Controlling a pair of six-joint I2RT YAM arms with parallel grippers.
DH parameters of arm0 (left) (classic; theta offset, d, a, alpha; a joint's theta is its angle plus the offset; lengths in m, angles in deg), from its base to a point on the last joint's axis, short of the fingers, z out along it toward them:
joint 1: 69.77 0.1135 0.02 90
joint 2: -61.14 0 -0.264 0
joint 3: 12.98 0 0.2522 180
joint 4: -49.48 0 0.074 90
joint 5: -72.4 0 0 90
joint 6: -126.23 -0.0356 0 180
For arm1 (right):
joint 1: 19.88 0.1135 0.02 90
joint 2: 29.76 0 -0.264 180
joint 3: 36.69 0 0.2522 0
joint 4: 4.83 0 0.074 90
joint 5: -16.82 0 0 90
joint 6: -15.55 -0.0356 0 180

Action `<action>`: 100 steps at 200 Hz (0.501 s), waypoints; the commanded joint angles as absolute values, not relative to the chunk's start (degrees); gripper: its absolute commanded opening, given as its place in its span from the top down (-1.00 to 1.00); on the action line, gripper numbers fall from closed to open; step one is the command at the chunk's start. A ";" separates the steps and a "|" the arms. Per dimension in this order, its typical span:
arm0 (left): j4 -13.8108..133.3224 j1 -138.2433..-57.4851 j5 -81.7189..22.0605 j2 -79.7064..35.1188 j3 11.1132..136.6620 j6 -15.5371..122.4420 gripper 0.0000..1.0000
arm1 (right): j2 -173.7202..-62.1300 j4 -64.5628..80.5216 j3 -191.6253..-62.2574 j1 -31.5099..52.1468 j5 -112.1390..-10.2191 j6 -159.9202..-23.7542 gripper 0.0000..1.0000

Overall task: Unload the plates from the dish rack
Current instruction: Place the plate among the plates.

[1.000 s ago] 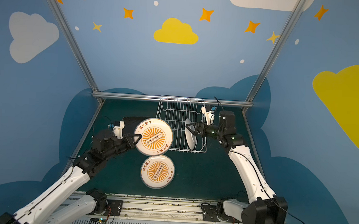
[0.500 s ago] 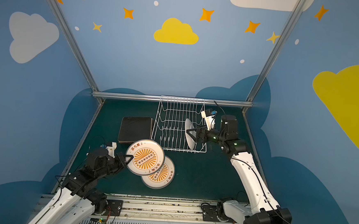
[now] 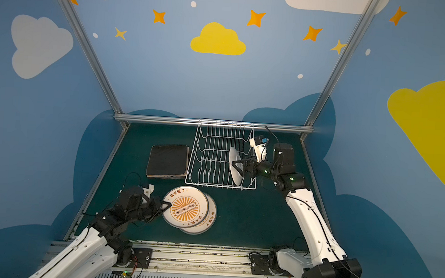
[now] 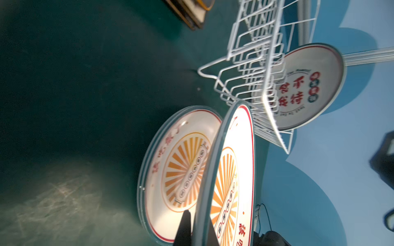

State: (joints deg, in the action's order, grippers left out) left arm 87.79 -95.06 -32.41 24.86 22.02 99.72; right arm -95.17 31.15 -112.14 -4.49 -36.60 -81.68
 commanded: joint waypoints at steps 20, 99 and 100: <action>91.76 -95.39 -34.02 28.48 22.21 98.25 0.95 | -95.05 31.88 -112.77 -4.13 -37.49 -81.92 -0.75; 83.57 -95.43 -37.45 24.70 17.93 96.74 0.95 | -95.42 31.52 -112.94 -3.47 -37.49 -81.84 -0.75; 83.47 -95.43 -37.46 24.55 18.01 96.63 0.95 | -95.37 31.52 -112.94 -3.50 -37.45 -81.88 -0.76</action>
